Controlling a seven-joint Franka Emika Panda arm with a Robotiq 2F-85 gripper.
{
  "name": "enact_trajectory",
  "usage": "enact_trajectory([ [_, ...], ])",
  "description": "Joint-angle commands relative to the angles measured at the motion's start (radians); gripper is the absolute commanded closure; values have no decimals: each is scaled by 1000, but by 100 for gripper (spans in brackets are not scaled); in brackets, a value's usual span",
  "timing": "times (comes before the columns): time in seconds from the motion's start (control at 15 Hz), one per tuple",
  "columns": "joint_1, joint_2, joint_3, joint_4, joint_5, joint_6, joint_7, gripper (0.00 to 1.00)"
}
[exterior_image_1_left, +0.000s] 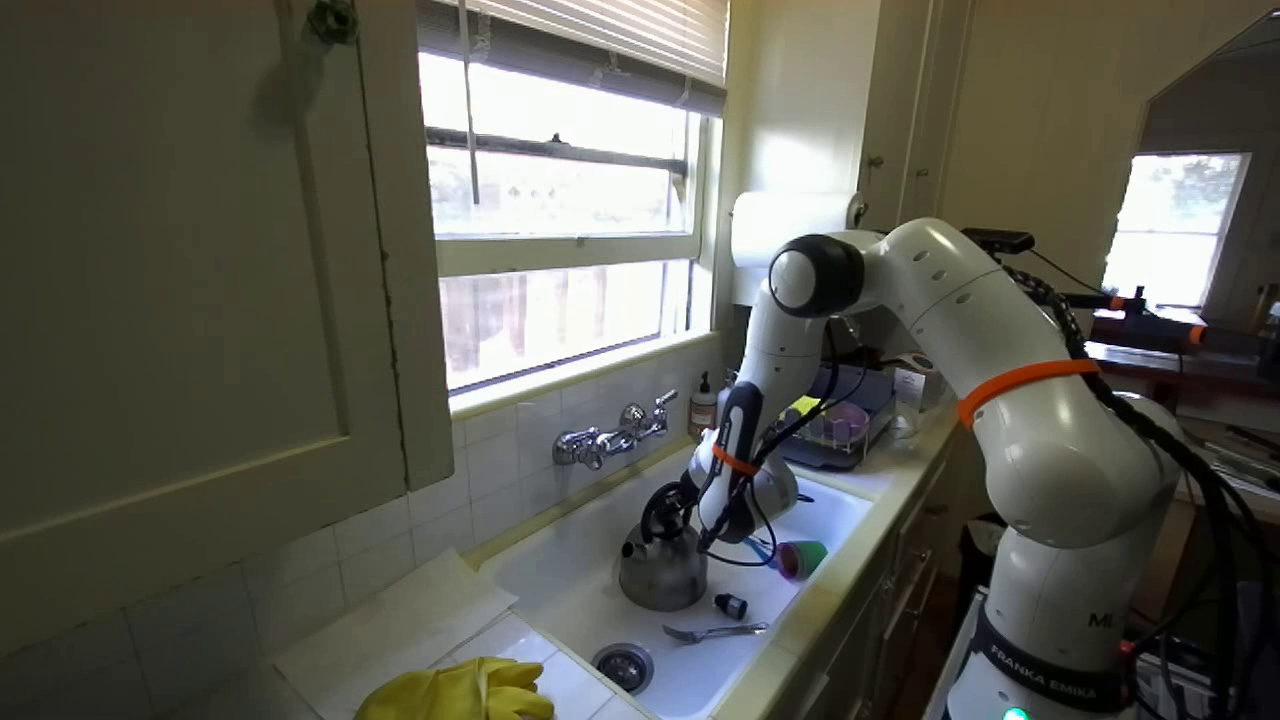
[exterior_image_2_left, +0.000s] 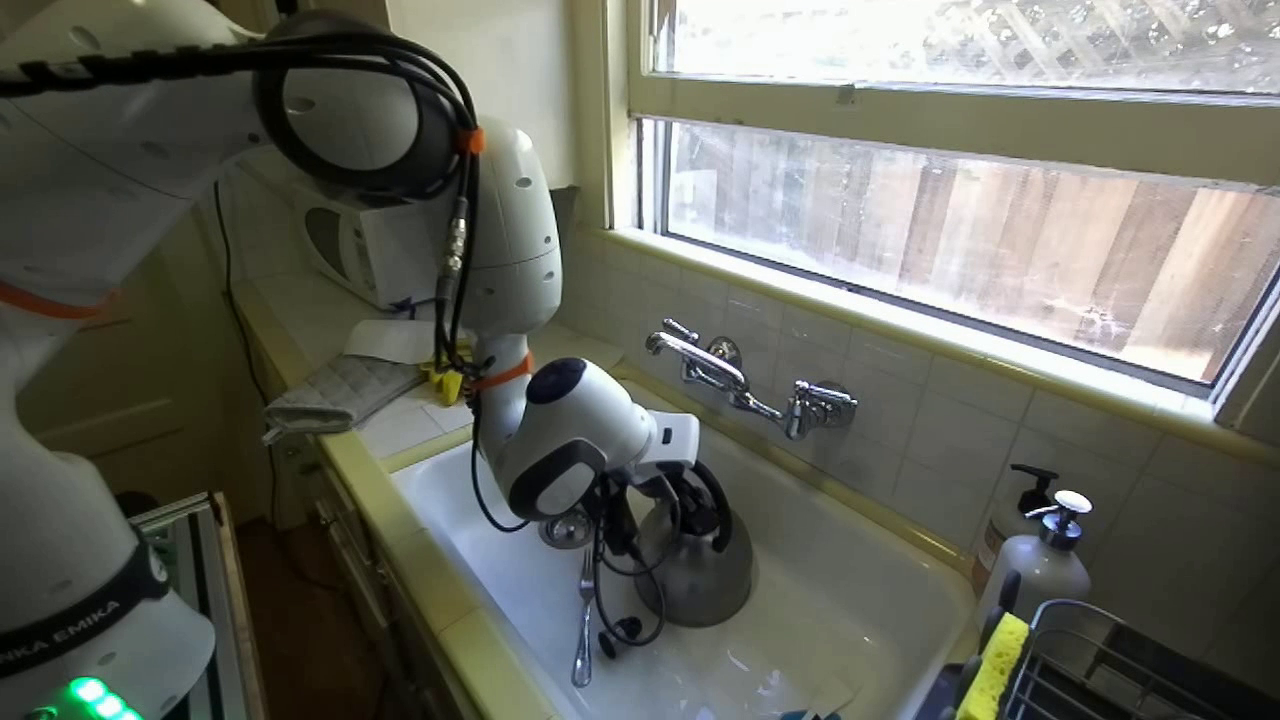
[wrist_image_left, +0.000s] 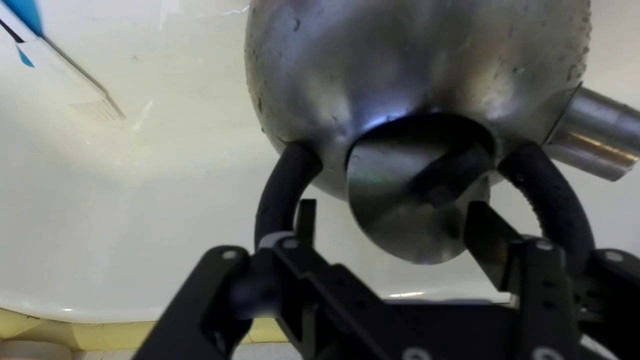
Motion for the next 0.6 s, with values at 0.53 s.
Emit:
enact_trajectory([
  [0.53, -21, -56, 25, -78, -1, -74, 22, 0],
])
